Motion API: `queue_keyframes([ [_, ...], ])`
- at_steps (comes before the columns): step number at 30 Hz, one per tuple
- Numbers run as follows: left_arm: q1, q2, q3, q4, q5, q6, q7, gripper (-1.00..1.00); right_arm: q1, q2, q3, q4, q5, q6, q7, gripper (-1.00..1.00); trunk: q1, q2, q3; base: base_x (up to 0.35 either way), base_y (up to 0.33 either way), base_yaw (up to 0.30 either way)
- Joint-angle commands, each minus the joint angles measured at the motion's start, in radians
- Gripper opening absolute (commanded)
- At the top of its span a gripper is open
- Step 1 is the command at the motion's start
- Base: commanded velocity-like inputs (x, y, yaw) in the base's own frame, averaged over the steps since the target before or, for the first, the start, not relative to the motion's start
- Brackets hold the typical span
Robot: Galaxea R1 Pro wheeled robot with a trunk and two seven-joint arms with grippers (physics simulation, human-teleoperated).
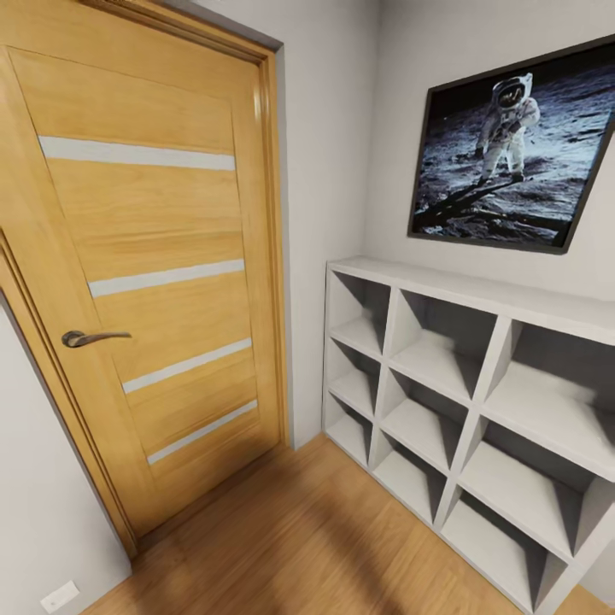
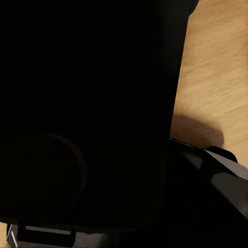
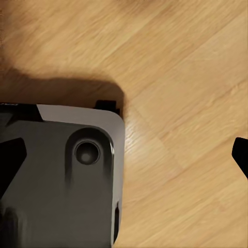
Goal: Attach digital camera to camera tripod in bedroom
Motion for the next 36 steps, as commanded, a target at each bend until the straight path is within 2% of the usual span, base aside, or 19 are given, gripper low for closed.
queue_keyframes([
  [1, -0.001, 0.000, -0.006, 0.000, 0.007, 0.005, -0.002, -1.00, -0.001, 0.000, 0.008, 0.003, -0.005, -0.006, 0.003, 1.00, -0.004, 0.006, 0.002, 0.000, 0.000, 0.000],
  [36, -0.001, -0.001, -0.006, 0.000, 0.008, 0.004, 0.003, -1.00, -0.001, 0.003, 0.008, 0.003, -0.005, -0.006, 0.003, 1.00, -0.138, 0.251, 0.111, 0.000, 0.000, 0.000],
])
